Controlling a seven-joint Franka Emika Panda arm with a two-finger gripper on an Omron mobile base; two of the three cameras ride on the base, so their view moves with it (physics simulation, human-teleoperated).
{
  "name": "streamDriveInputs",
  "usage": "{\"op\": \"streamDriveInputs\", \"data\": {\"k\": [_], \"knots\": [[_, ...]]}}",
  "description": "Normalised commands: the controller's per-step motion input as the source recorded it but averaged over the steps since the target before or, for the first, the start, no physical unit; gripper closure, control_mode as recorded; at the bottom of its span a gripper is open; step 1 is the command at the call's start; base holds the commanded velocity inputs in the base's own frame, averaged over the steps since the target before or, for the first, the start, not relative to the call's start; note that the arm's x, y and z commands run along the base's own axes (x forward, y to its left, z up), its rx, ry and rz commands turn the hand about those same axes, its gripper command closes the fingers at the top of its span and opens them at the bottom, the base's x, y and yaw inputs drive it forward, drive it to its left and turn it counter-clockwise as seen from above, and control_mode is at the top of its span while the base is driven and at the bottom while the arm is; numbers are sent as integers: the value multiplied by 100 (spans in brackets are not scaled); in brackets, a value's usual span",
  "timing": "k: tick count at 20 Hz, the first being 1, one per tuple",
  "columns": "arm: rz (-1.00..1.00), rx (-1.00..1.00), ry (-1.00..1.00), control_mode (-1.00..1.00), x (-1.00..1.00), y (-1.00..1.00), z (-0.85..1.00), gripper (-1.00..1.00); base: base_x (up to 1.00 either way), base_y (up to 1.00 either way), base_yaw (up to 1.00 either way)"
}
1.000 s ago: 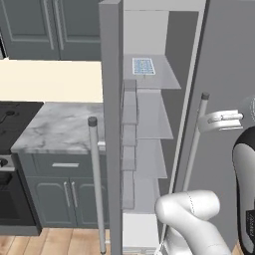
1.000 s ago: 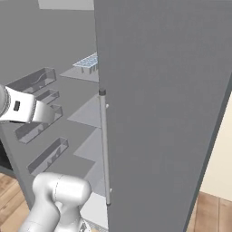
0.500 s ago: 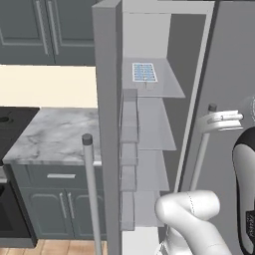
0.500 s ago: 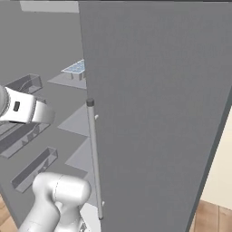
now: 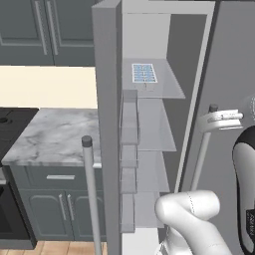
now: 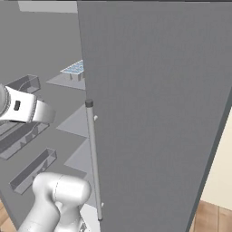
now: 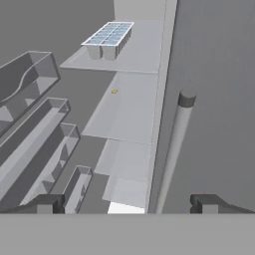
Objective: Open the freezer door, pick up the ice cube tray from the freezer, and place it on the dining counter.
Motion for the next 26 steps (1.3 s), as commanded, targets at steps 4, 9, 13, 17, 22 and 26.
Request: {"op": "streamDriveInputs", "data": {"k": [4,9,13,17,22,26], "knots": [[-8,9,1,-100,0,0,10,-100,0,0,0],[-23,19,-1,-100,0,12,12,-100,0,0,0],[-25,23,0,-100,0,22,10,-100,0,0,0],[-21,30,0,-100,0,6,10,-100,0,0,0],[-14,33,-4,-100,0,0,1,-100,0,0,0],[-15,29,-10,-100,0,12,0,-100,0,0,0]]}}
